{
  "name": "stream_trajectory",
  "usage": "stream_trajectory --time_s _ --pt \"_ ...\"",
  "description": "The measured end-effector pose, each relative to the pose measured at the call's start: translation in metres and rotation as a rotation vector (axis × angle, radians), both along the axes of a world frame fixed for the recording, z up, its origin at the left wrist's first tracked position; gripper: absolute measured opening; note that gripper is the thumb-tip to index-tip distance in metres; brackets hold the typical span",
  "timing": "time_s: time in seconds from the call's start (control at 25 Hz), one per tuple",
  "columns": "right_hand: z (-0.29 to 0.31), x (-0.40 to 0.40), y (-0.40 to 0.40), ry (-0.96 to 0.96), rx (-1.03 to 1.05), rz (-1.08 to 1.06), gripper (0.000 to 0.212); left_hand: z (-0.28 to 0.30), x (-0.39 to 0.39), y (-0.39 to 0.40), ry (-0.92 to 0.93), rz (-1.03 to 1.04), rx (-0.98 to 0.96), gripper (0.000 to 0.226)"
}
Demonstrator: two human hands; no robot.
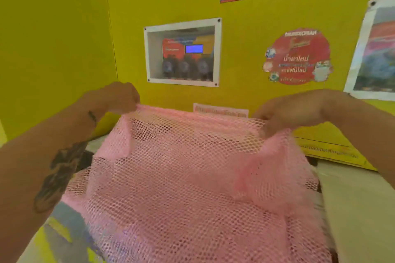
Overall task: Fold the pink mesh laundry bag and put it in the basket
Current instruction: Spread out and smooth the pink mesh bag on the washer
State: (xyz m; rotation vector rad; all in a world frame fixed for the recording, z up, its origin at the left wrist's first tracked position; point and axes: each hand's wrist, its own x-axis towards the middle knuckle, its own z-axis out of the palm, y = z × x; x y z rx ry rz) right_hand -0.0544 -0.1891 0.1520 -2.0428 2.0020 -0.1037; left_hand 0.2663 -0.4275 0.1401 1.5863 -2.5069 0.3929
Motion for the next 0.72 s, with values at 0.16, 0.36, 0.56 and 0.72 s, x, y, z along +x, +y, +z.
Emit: stream_trajectory --time_s 0.16,0.36,0.56,0.72 --pt "-0.018 -0.015 -0.031 -0.110 -0.129 -0.103 0.010 -0.033 -0.044 -0.030 0.406 0.119 -0.179 0.029" --pt "-0.093 -0.044 -0.054 0.474 -0.347 -0.435 0.042 -0.095 -0.087 -0.028 0.444 -0.116 0.406 0.060" --pt "-0.123 -0.053 -0.035 0.379 -0.486 -0.300 0.024 -0.151 -0.067 0.018 0.238 -0.188 0.532 0.046" --pt "-0.122 -0.042 -0.011 0.066 0.109 -0.116 0.032 -0.165 -0.040 0.054 -0.065 -0.077 0.499 0.060"
